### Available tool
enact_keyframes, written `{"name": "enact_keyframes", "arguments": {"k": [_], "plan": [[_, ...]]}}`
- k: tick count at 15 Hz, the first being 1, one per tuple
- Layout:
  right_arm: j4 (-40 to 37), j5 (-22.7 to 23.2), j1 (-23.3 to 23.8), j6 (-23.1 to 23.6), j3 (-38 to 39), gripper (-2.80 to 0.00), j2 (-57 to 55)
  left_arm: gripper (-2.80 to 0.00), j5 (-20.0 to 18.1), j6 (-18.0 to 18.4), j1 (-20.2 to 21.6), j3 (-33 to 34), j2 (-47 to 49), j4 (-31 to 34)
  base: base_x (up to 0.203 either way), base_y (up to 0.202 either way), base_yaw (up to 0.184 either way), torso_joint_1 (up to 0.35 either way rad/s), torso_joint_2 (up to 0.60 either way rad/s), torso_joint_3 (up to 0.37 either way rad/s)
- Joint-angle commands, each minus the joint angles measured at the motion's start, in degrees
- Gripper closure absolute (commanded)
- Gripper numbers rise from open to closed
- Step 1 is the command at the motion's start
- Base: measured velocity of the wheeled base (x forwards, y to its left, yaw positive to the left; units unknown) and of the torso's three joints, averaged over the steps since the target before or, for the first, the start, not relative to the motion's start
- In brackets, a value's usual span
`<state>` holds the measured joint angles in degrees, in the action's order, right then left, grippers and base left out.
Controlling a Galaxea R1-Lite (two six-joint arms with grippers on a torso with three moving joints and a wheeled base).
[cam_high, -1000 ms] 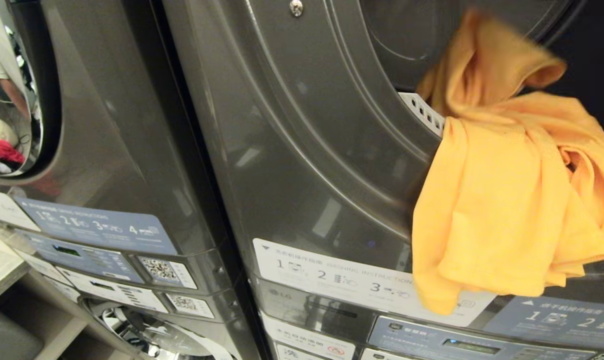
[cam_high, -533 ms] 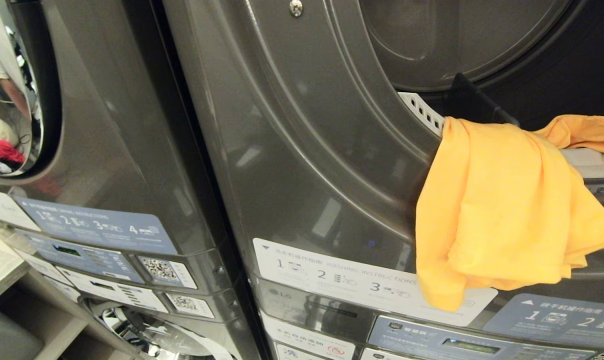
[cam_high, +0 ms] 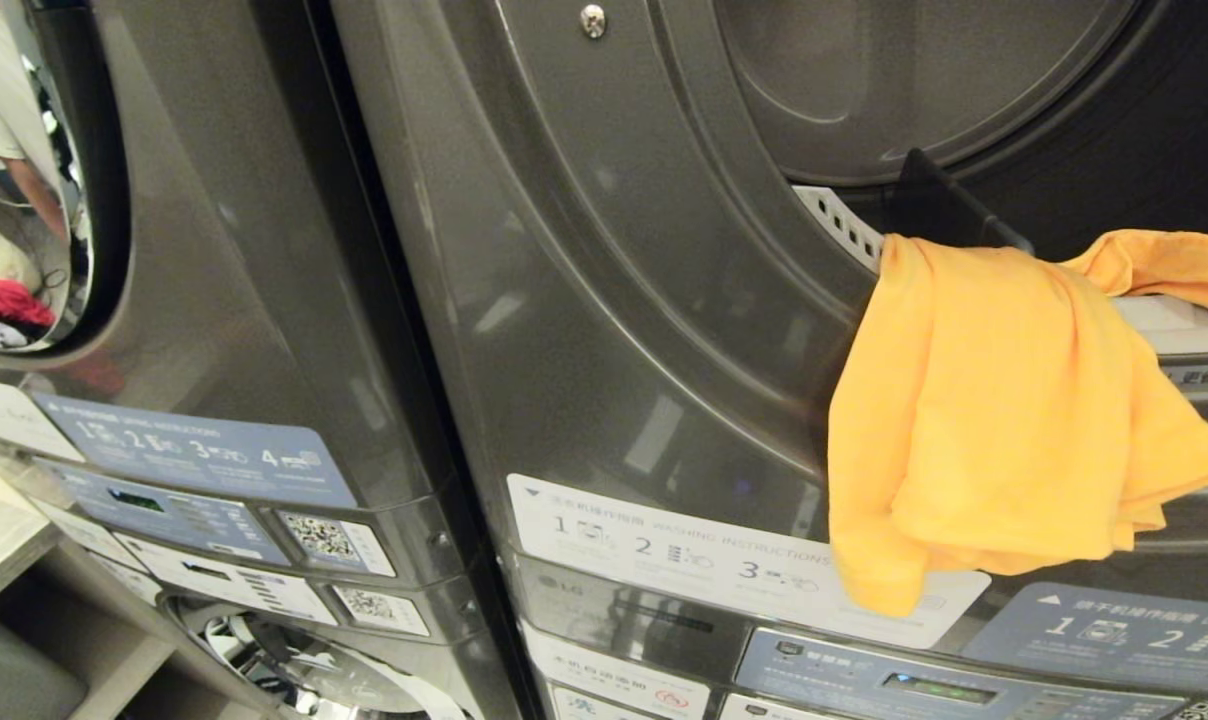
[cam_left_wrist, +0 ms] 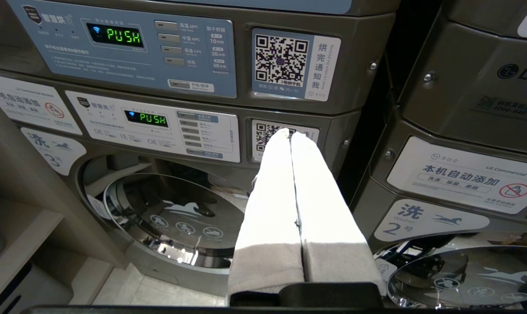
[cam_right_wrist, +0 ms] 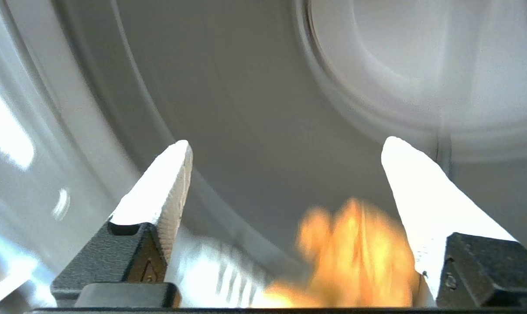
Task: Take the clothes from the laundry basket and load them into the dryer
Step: Put the clothes in the dryer
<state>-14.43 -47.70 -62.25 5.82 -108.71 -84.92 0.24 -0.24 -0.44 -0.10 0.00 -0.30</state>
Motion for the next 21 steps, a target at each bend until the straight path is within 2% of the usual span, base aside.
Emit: {"name": "enact_keyframes", "arguments": {"k": [1, 6, 9, 13, 17, 21], "plan": [[-2.43, -8.49, -6.23, -2.56, 3.13, -2.80, 4.59, 0.00, 0.02, -0.02, 0.00, 0.01, 0.09, -0.05, 0.000, 0.000, 0.000, 0.000, 0.00, 0.000], [-5.29, -11.64, -8.12, -5.04, 17.62, -2.80, 12.03, 0.00, 0.02, -0.02, 0.00, 0.01, 0.09, -0.05, 0.000, 0.000, 0.000, 0.000, 0.00, 0.000], [-5.52, -11.80, -10.79, -5.11, 17.83, -2.80, 12.06, 0.00, 0.02, -0.02, 0.00, 0.01, 0.09, -0.05, 0.000, 0.000, 0.000, 0.000, 0.00, 0.000], [-5.82, -11.78, -10.79, -4.15, 18.54, -2.80, 10.71, 0.00, 0.02, -0.02, 0.00, 0.01, 0.09, -0.05, 0.000, 0.000, 0.000, 0.000, 0.00, 0.000], [-6.84, -11.54, -10.70, -4.44, 24.02, -2.80, 10.36, 0.00, 0.02, -0.02, 0.00, 0.01, 0.09, -0.05, 0.000, 0.000, 0.000, 0.000, 0.00, 0.000], [-6.92, -11.22, -10.40, -4.18, 22.91, -2.80, 7.88, 0.00, 0.02, -0.02, 0.00, 0.01, 0.09, -0.05, 0.000, 0.000, 0.000, 0.000, 0.00, 0.000]]}}
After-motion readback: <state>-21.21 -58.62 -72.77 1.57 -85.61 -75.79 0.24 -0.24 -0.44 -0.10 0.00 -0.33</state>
